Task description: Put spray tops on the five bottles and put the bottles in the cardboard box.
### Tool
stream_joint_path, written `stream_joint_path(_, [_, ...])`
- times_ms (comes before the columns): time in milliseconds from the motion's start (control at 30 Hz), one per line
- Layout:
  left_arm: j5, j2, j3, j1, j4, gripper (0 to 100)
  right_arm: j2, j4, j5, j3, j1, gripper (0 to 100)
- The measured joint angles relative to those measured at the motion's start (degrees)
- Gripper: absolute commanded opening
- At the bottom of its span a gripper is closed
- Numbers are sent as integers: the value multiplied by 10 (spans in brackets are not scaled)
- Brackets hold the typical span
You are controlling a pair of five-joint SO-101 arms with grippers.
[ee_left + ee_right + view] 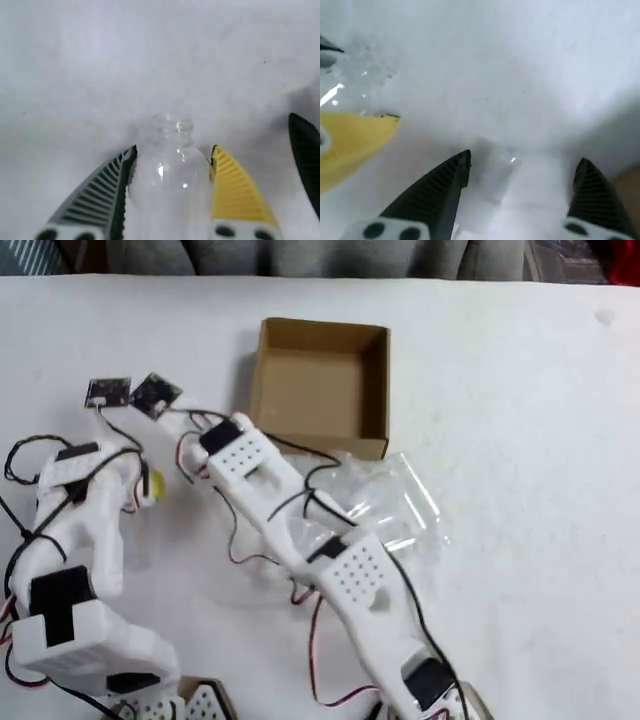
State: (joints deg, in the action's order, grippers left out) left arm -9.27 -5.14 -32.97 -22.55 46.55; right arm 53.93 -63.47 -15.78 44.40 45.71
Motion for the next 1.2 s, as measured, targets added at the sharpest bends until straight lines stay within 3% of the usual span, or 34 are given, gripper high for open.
stream_joint_path(100, [-1,-1,0,-1,0,24,24,-35,0,47,-3,7])
stream_joint_path(367, [-1,0,8,0,0,24,36,-168,-1,178,-46,15])
stream_joint_path(567, [-1,0,10,0,0,24,36,-323,-1,331,-87,15])
stream_joint_path(700, [-1,0,10,0,0,24,9,-341,-2,354,-127,15])
stream_joint_path(1200, [-13,0,10,4,0,24,-426,-343,-2,-62,-234,16])
